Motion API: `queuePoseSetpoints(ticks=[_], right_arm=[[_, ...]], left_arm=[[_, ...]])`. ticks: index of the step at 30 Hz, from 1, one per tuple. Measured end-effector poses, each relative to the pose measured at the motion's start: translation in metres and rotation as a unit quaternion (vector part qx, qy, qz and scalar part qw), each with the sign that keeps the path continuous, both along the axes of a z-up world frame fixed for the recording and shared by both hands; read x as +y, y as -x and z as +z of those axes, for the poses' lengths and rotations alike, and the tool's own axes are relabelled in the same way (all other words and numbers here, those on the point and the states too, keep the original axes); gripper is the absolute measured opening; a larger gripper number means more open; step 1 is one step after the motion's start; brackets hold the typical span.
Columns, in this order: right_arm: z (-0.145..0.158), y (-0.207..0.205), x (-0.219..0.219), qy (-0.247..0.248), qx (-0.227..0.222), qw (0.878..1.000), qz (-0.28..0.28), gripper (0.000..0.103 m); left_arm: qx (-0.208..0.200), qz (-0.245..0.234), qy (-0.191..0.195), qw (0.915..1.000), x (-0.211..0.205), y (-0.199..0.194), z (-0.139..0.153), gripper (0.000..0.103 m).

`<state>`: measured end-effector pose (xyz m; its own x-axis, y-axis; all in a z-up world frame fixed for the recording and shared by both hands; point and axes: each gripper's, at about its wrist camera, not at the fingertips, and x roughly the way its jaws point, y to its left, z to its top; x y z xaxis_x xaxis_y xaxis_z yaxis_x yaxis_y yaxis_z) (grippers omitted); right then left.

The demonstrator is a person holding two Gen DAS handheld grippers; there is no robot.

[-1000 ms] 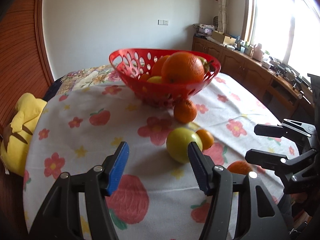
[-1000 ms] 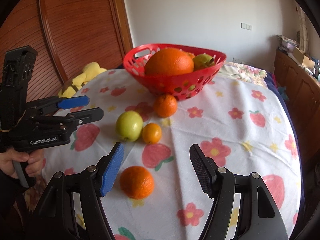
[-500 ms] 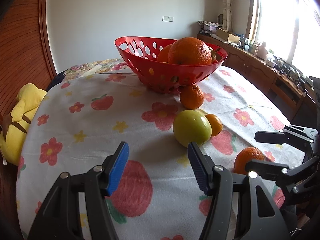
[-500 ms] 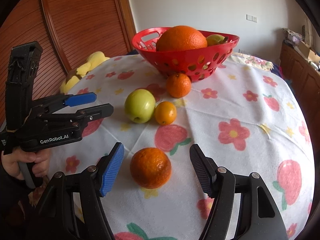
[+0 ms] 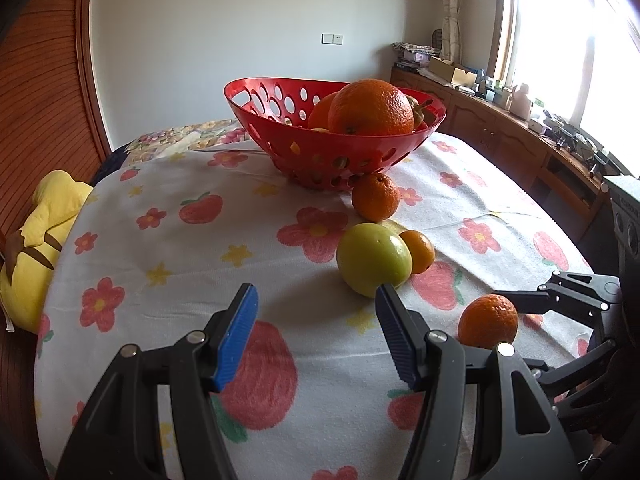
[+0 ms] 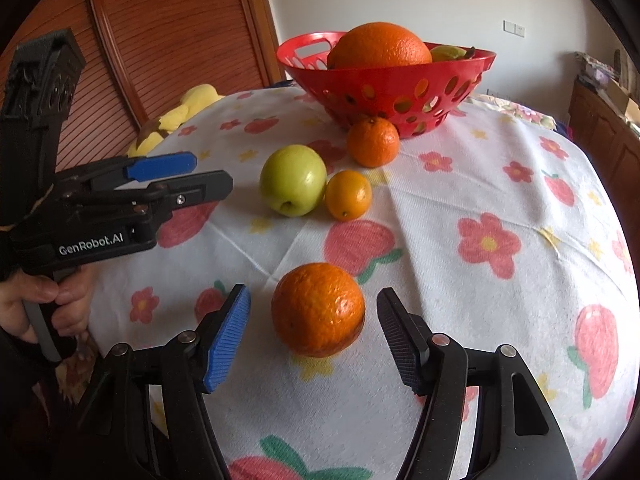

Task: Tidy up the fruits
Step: 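Grasp and lift the small orange with the right tool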

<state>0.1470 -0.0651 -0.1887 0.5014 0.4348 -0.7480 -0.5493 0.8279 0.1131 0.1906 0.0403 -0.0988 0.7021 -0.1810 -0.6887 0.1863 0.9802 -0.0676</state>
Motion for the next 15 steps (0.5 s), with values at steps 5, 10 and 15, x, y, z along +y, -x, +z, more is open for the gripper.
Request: queuePoseSetpoints(ticks=[5,10,15], right_arm=[[-0.004,0.0,0.001,0.004,0.003,1.0,0.002,0.058],[-0.005,0.0,0.0,0.007,0.003,1.0,0.003,0.045],[-0.002,-0.001,-0.005,-0.002,0.003,1.0,-0.001,0.045]], left_arm=[[0.0,-0.002,0.001,1.0,-0.002,-0.002,0.0,0.061],[0.003,-0.003,0.004,1.0,-0.005,-0.007,0.002,0.061],[0.006,-0.008,0.007,0.9999,-0.012,-0.015,0.003,0.062]])
